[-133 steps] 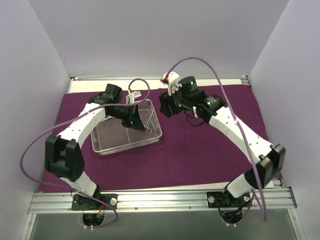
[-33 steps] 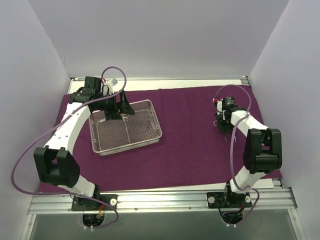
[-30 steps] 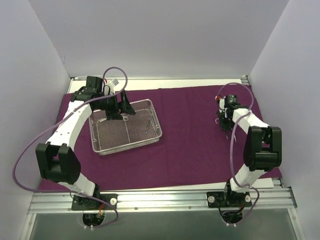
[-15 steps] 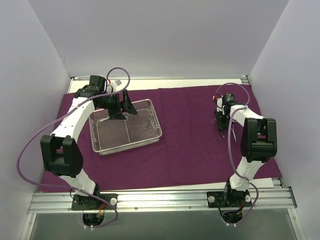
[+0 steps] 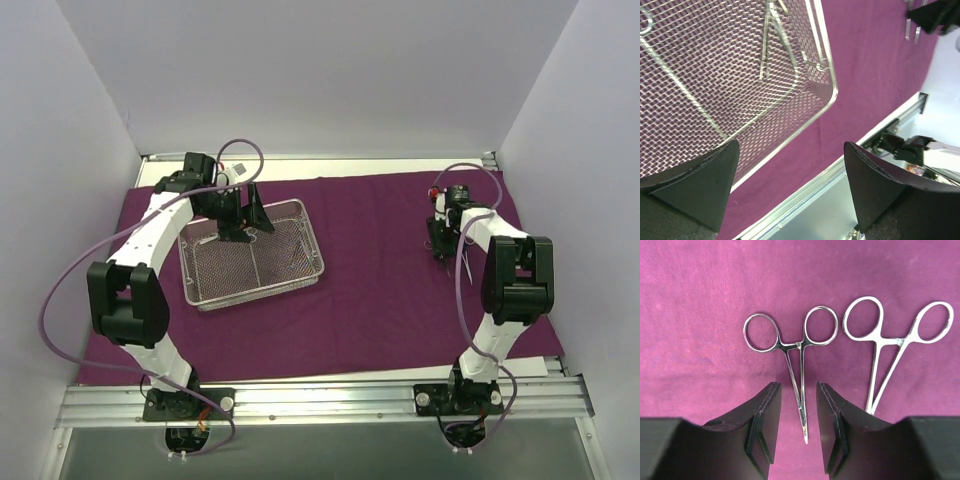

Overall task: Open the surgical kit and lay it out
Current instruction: Place the medical item in the surgical kit, then adjust the medical item in the container.

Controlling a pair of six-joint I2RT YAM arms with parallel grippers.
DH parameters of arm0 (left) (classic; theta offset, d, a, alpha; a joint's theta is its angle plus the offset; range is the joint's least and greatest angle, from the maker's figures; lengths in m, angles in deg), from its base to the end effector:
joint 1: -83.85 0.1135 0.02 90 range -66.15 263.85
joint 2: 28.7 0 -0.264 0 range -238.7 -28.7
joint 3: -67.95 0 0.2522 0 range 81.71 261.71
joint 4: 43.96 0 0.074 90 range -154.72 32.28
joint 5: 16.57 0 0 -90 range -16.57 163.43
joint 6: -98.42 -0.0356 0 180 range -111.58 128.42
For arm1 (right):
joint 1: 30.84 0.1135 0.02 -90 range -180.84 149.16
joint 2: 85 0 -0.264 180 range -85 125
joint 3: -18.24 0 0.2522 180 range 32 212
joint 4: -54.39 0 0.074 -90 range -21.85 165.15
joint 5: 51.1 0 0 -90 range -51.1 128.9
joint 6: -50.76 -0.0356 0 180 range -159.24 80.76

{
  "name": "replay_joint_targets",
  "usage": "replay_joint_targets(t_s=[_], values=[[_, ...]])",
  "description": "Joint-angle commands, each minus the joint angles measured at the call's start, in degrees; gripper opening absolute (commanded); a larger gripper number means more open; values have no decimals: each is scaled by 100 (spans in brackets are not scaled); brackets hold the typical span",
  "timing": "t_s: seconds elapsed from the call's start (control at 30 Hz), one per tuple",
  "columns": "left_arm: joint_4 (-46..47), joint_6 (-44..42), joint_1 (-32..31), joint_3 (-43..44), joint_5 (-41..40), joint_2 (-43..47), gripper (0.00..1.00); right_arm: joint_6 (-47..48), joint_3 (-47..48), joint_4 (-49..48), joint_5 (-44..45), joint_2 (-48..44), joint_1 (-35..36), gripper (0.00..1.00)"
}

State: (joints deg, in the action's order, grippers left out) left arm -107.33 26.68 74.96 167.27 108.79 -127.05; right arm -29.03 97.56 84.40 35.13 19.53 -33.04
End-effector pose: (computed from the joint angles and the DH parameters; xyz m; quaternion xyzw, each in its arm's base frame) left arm 0.3507 -0.0757 0.2877 -0.0034 0.9281 -0.3400 0.1517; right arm 0.3767 -0.0121 0.1717 -0.0764 0.9508 -0.0011 0.3004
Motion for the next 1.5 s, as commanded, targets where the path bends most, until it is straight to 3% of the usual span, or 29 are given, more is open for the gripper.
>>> replay_joint_targets(t_s=[0.0, 0.1, 0.27, 0.37, 0.5, 0.6, 0.63, 0.73, 0.77, 0.8, 1.03, 1.47], values=[[-85, -217, -78, 190, -326, -88, 94, -196, 413, 404, 218, -371, 87, 35], [-119, -253, -140, 163, -721, -115, 96, -283, 807, 685, 333, -495, 184, 37], [-181, -227, -157, 242, -1722, -237, 99, -459, 1634, 1187, 632, -662, 956, 41], [-173, -130, -184, 330, -2354, -352, 92, -608, 1916, 1284, 676, -820, 1677, 42], [55, -77, -201, 321, -2945, -431, 85, -855, 1742, 690, 439, -1223, 2486, 42], [512, -217, -254, 207, -3104, -510, 68, -1013, 1259, 21, 123, -1742, 3005, 42], [696, -313, -263, 198, -3113, -615, 51, -1022, 1153, -60, 70, -1935, 3058, 42], [961, -525, -298, 242, -3070, -921, 26, -1285, 871, -17, -53, -2182, 3076, 40], [979, -551, -298, 294, -3052, -1028, 8, -1259, 845, 53, -54, -2243, 3085, 39], [962, -569, -298, 451, -3008, -1133, 3, -1224, 783, 193, -28, -2296, 3085, 39], [891, -490, -307, 778, -2955, -1889, 2, -1180, 432, 273, 227, -3052, 3067, 37], [1172, -411, -316, 734, -3034, -1934, 2, -1321, 53, 256, 201, -3439, 3050, 35]])
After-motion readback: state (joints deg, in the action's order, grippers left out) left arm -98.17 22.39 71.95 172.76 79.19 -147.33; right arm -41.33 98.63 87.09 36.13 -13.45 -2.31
